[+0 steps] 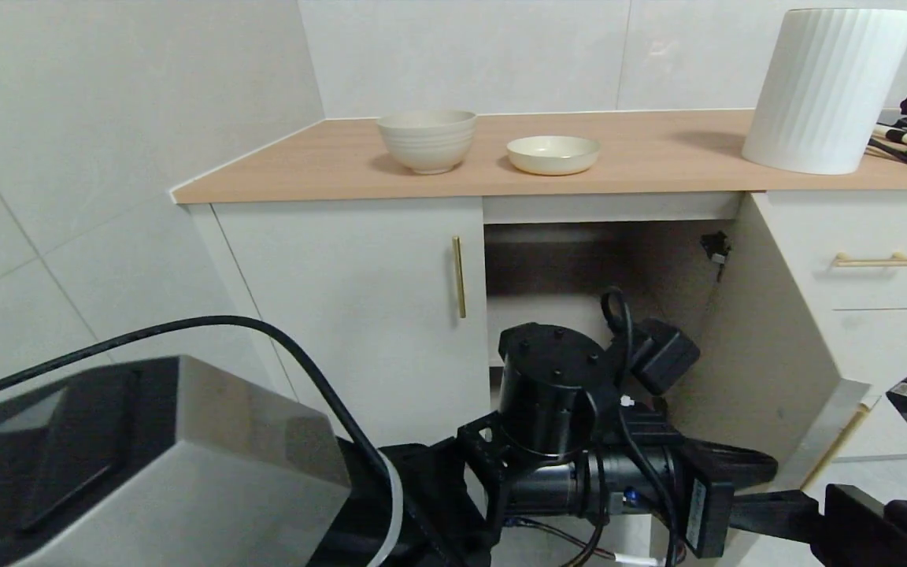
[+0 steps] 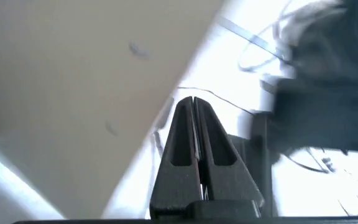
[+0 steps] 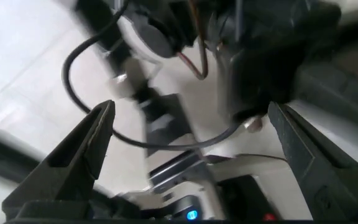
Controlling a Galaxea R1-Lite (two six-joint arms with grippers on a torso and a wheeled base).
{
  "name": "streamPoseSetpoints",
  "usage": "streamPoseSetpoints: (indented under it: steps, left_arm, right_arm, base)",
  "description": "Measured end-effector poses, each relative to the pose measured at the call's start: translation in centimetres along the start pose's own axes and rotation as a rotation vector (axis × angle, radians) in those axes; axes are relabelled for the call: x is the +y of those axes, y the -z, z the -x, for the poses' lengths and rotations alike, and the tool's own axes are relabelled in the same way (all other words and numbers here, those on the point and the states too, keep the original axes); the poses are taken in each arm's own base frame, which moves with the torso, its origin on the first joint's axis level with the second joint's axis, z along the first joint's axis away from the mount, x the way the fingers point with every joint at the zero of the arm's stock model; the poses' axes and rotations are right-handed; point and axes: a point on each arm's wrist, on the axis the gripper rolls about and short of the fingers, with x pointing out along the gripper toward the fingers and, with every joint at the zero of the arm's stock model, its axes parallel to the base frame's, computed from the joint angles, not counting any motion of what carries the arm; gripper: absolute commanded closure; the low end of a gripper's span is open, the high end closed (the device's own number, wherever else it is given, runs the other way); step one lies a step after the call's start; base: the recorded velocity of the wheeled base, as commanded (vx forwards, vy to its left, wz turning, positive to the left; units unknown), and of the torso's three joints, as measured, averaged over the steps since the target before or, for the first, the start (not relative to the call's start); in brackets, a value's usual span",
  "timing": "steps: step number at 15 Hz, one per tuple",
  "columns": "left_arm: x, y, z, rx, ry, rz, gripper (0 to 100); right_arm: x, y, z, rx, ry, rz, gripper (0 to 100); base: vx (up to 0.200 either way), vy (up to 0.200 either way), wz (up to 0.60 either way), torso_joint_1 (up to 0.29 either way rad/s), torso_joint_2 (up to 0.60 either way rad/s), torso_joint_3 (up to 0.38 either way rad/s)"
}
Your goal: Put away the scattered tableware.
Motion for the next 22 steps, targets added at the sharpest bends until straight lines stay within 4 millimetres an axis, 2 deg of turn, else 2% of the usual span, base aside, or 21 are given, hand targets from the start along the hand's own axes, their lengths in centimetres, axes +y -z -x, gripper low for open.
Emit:
streamPoseSetpoints:
  steps: [1,5,8,11,15,16,18,20,22]
  left_arm:
    - [0.3,-0.1,0.8,0.003,-0.02,0.01,100]
    - [4.5,-0.8,6.2,-0.042,-0.195,0.054,100]
    - [5.4,-2.1,11.6,-0.089,-0.327,0.07,100]
    - [4.0,-3.6,17.5,-0.099,-0.462,0.122,100]
    - [-1.1,-5.6,24.8,-0.127,-0.619,0.164,100]
    - [-2.4,-5.8,26.2,-0.14,-0.645,0.166,0]
    - [-4.4,-6.2,27.9,-0.175,-0.675,0.153,0]
    - [-5.5,-6.7,28.9,-0.225,-0.687,0.118,0]
    - [-6.1,-7.1,29.3,-0.254,-0.686,0.103,0]
  right_arm:
    - [0.3,-0.1,0.2,-0.007,-0.007,0.011,0]
    - [0.3,-0.3,0.2,-0.016,-0.001,0.019,0]
    - [-1.4,-1.4,-1.2,-0.079,0.155,0.032,0]
    - [-4.9,-4.0,-4.0,-0.158,0.39,0.142,0]
    - [-9.5,-9.1,-7.7,-0.199,0.535,0.239,0]
    - [-10.3,-10.2,-8.3,-0.195,0.58,0.252,0]
    - [-11.4,-11.9,-8.8,-0.228,0.761,0.265,0]
    - [-11.3,-12.8,-9.1,-0.24,0.9,0.288,0]
    - [-10.4,-12.1,-9.1,-0.106,0.936,0.241,0]
  base:
    - [0.0,0.0,0.0,0.0,0.0,0.0]
    - [0.0,0.0,0.0,0.0,0.0,0.0]
    - [0.0,0.0,0.0,0.0,0.0,0.0]
    - [0.0,0.0,0.0,0.0,0.0,0.0]
    - [0.0,0.0,0.0,0.0,0.0,0.0]
    - [0.0,0.0,0.0,0.0,0.0,0.0]
    - [0.0,0.0,0.0,0.0,0.0,0.0]
    - [0.0,0.0,0.0,0.0,0.0,0.0]
    - [0.0,0.0,0.0,0.0,0.0,0.0]
